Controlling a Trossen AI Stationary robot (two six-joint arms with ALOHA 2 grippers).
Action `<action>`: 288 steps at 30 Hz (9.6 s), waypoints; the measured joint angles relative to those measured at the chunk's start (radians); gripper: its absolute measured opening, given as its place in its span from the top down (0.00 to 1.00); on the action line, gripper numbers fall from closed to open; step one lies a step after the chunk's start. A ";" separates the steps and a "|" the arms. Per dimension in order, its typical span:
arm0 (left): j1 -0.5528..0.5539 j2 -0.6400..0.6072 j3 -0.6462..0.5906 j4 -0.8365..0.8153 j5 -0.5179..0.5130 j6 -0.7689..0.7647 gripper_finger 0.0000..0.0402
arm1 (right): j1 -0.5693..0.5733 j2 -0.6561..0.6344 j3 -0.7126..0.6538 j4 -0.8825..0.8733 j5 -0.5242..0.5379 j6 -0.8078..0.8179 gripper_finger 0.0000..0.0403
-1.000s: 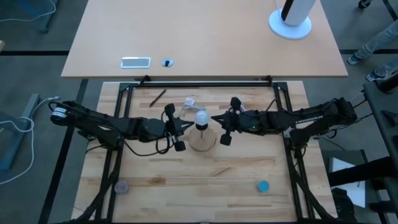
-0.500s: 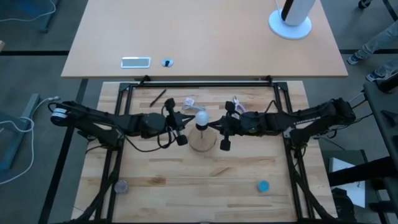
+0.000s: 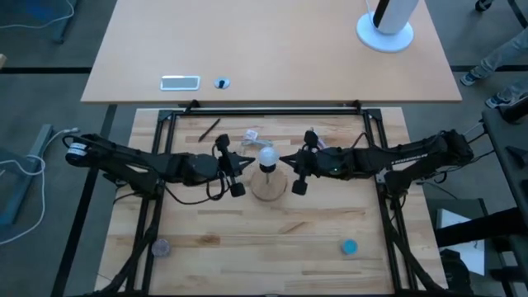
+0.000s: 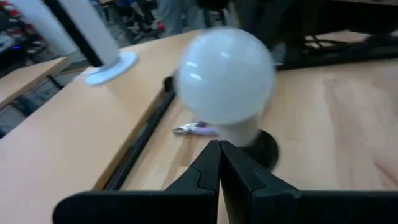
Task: Screw lightbulb
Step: Remove the lightbulb from the brown lamp
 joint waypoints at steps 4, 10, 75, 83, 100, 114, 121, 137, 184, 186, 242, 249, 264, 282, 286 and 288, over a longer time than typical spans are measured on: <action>0.002 -0.013 0.000 0.003 -0.042 0.006 1.00 | 0.007 -0.009 0.000 -0.008 -0.007 0.009 1.00; 0.030 -0.012 0.000 0.047 -0.031 0.043 1.00 | 0.006 0.002 0.001 0.076 -0.100 -0.004 1.00; -0.008 0.033 -0.002 0.128 -0.084 0.018 1.00 | 0.005 0.001 0.000 0.060 -0.146 -0.097 1.00; 0.015 0.050 -0.002 0.126 -0.068 0.033 1.00 | 0.004 0.001 0.000 0.059 -0.025 -0.090 1.00; -0.025 0.048 -0.002 0.127 -0.018 0.022 1.00 | 0.004 -0.004 0.000 -0.004 0.037 -0.069 1.00; -0.084 0.044 0.006 0.086 -0.078 -0.085 1.00 | -0.038 -0.023 -0.003 -0.204 0.026 0.051 1.00; -0.124 0.034 0.003 -0.011 -0.176 -0.091 1.00 | -0.037 -0.021 -0.073 -0.116 0.022 0.139 1.00; -0.016 0.041 -0.012 -0.015 -0.182 -0.060 1.00 | -0.089 -0.013 -0.161 0.209 -0.056 0.182 0.99; 0.057 0.041 -0.025 0.075 0.042 0.053 1.00 | -0.131 0.055 -0.157 0.407 -0.240 0.319 0.25; 0.058 0.041 -0.025 0.079 0.053 0.053 1.00 | -0.131 0.055 -0.157 0.408 -0.240 0.319 0.25; 0.059 0.041 -0.028 0.103 0.083 0.067 1.00 | -0.136 0.156 -0.124 0.546 -0.214 0.195 0.66; 0.057 0.041 -0.028 0.104 0.065 0.067 1.00 | -0.139 0.125 -0.124 0.528 -0.152 0.149 0.68; -0.006 -0.022 -0.028 -0.038 -0.067 -0.004 1.00 | -0.137 -0.134 -0.193 -0.235 0.085 0.427 0.68; -0.006 -0.022 -0.041 -0.039 -0.076 -0.010 1.00 | -0.124 0.154 -0.433 -0.053 0.076 0.677 0.68; -0.006 -0.022 -0.042 -0.039 -0.076 -0.013 1.00 | -0.124 0.220 -0.433 -0.014 0.079 0.679 0.68; -0.006 -0.022 -0.044 -0.038 -0.076 -0.014 1.00 | -0.124 0.239 -0.431 -0.004 0.091 0.680 0.67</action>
